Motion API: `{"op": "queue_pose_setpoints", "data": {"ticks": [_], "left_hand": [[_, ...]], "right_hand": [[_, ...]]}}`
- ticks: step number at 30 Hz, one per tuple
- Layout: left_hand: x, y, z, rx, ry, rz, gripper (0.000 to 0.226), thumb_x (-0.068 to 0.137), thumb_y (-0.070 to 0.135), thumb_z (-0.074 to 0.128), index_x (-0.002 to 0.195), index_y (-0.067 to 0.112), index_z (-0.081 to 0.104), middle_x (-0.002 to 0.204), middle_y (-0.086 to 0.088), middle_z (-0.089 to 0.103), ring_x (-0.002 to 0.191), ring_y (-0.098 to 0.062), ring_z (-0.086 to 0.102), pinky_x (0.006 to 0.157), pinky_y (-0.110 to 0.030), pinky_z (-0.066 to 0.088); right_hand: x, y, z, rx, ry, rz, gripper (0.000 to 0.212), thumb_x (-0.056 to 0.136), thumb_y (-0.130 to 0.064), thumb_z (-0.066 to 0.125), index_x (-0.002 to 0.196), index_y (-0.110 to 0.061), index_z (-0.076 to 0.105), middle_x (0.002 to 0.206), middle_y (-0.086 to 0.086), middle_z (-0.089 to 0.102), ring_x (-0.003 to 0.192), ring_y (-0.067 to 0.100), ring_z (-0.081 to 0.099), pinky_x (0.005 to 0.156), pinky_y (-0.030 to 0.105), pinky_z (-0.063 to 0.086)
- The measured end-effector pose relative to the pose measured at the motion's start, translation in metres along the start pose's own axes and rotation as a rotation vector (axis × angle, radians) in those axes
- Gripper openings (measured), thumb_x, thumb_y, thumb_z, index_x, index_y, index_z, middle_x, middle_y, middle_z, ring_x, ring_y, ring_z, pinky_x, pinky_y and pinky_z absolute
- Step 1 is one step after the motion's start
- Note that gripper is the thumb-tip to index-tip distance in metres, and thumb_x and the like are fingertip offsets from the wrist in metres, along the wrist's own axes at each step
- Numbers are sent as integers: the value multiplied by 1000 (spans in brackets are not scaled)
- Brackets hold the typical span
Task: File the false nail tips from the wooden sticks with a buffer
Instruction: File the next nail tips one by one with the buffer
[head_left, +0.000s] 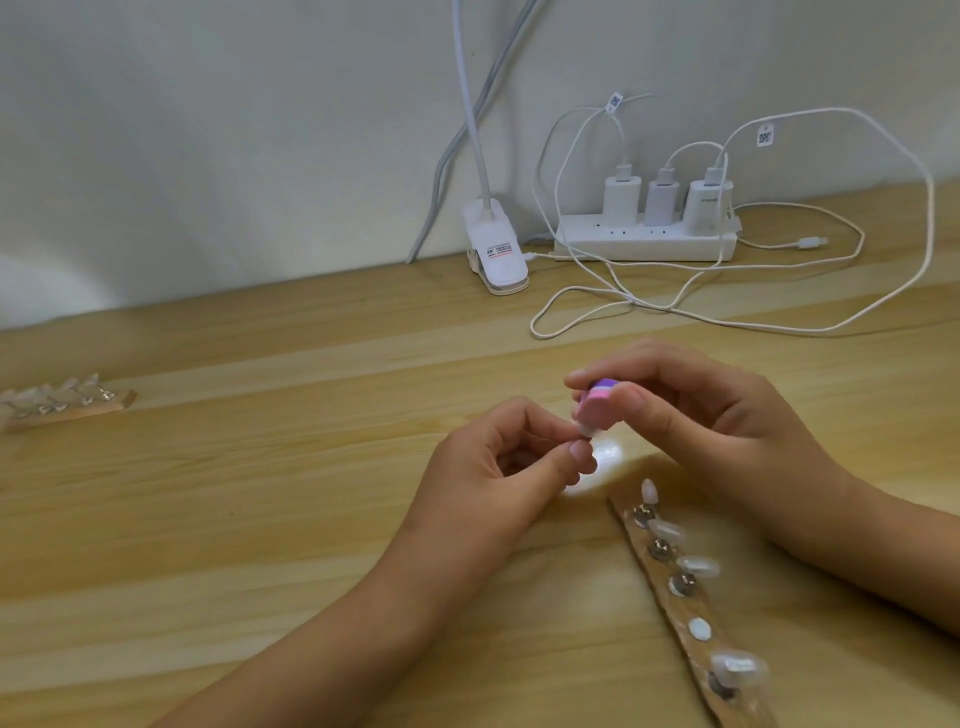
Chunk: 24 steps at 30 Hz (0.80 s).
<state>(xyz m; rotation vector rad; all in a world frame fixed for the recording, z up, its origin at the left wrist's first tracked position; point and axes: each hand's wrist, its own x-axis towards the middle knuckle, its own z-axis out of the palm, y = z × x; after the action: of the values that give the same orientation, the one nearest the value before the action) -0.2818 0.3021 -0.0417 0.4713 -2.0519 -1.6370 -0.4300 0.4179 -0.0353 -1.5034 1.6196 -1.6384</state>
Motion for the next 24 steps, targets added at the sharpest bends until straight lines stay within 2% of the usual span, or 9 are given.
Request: {"op": "queue_pose_setpoints", "data": {"ticks": [2,6,8,11,14,20,24], "left_hand": [[0,0,1,4,7,1,10,83,15,74,78,21,69,83,-4,75,79,-18,70,77,-29,55],[1,-1,0,1,18,-12,11,83,13,74,78,19,66,81,-2,75,76,-14,70,76,-28,55],[1,-2,0,13,11,-19,13,82,12,75,76,20,67,80,-1,75,78,-17,71,77,-30,55],[1,-2,0,10,6,-18,13,83,13,75,77,21,68,81,-1,75,81,-18,71,79,-31,55],[1,-2,0,-12,10,-3,14,83,13,75,75,22,68,81,-2,75,78,-13,70,77,-24,55],[1,-1,0,8,16,6,14,82,12,75,76,22,68,81,-3,75,78,-15,70,75,-25,55],[0,-1,1,9,19,8,11,82,12,76,77,18,68,81,-5,74,79,-21,71,73,-24,54]], "right_hand": [[1,0,0,73,-8,54,20,89,-33,62,102,-23,74,89,2,73,87,12,71,74,17,54],[0,-1,0,78,41,-28,19,95,-32,62,105,-20,73,93,9,73,91,19,71,81,20,53],[1,0,0,100,22,6,21,95,-37,61,104,-22,73,89,10,72,87,22,70,81,24,54],[4,2,-1,109,81,-7,23,93,-32,58,103,-16,72,85,6,73,82,16,68,80,22,54],[4,1,-2,139,129,-44,25,88,-33,60,104,-16,69,90,5,72,83,12,69,74,20,54],[1,2,1,39,5,-34,24,87,-30,63,103,-15,73,96,2,68,90,15,69,80,19,52],[2,3,0,24,-23,32,18,87,-28,66,100,-19,74,90,-7,70,86,6,68,76,14,50]]}}
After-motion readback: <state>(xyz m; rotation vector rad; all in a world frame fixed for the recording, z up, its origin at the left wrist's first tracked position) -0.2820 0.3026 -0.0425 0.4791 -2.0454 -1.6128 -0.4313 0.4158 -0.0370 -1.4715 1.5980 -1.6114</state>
